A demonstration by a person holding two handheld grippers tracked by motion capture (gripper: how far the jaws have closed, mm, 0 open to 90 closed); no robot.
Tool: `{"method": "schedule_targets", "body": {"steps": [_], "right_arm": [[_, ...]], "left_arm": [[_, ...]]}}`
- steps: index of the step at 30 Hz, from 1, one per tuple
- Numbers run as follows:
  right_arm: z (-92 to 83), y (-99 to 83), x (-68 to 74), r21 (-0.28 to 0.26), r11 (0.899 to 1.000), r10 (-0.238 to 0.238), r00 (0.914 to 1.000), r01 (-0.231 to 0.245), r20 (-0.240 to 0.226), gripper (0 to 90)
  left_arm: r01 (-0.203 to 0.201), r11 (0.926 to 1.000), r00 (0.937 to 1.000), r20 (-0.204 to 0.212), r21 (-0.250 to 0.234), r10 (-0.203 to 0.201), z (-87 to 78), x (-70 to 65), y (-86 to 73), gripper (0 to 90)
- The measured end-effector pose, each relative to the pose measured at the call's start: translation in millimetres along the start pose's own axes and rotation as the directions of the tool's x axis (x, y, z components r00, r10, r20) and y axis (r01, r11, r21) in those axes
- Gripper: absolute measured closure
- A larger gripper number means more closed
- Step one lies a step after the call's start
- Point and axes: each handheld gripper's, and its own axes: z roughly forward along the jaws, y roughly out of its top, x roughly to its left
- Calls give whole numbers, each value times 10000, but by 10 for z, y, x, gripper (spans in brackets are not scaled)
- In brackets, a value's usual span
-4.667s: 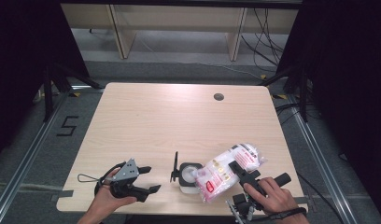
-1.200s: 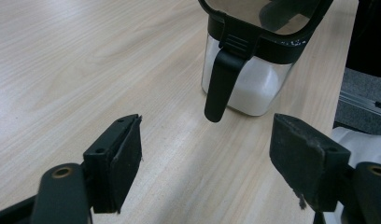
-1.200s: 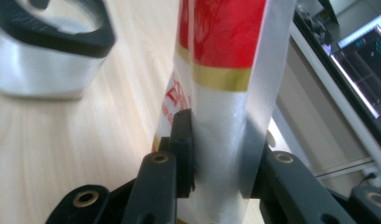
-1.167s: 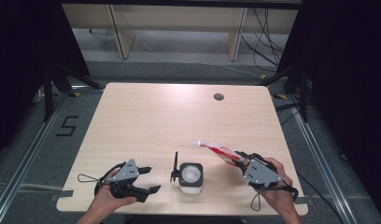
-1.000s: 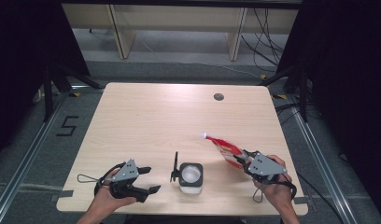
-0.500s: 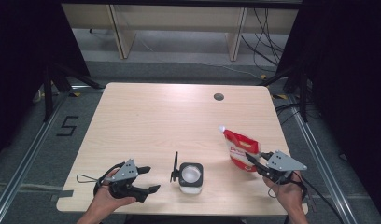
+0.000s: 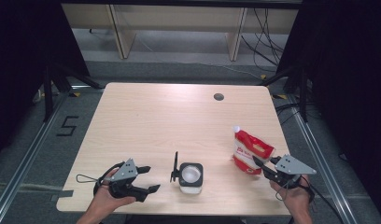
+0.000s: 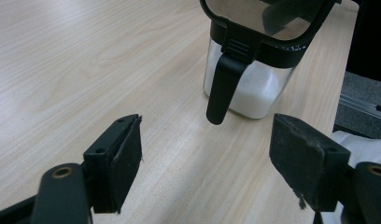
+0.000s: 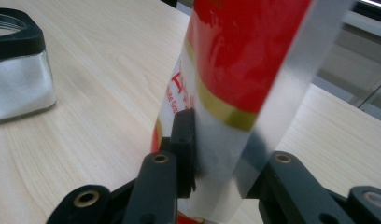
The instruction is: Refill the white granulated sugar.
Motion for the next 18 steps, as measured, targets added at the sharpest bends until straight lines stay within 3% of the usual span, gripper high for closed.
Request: {"method": "schedule_targets", "body": {"steps": [1, 2, 5, 8, 9, 10, 13, 15, 17, 18], "right_arm": [[-32, -11, 13, 176, 9993, 343, 9994, -344, 5, 737], [-45, -16, 5, -39, 9990, 450, 9989, -449, 114, 734], [-89, -6, 9, -150, 9981, 595, 9982, -594, 62, 730], [-98, 6, 19, -47, 9993, 369, 9991, -368, 188, 709], [-97, 9, 32, -73, 9989, 467, 9984, -465, 309, 690], [-119, 13, 30, 69, 9988, 484, 9981, -486, 369, 643], [-157, 19, 69, -19, 9933, 1154, 9912, -1155, 648, 521], [-207, 19, 112, 119, 9895, 1423, 9863, -1438, 833, 450], [-254, -9, 188, 426, 9768, 2050, 9738, -2100, 985, 405], [-264, -29, 179, 383, 9803, 1891, 9768, -1937, 1002, 388]], "left_arm": [[-56, 10000, 10000, 52, -21, 56, 4, 4, 0, 251], [-301, 9995, 9995, 91, -11, 301, 5, 18, 5, 251], [-216, 9998, 9998, 46, 53, 216, 11, 12, -1, 251], [-180, 9998, 9998, 33, 12, 180, 12, 5, 1, 251], [-370, 9993, 9993, 51, 45, 370, 5, 18, 8, 252], [-315, 9995, 9995, 85, -30, 315, 6, 14, 10, 252], [16, 10000, 10000, -21, -51, -16, 4, 0, 7, 253], [-122, 9999, 9999, 44, -17, 122, 1, 14, 19, 253], [74, 9999, 10000, 45, -126, -73, 2, -3, 19, 253], [14, 9999, 10000, 45, -126, -14, -6, -4, 25, 253]]}}
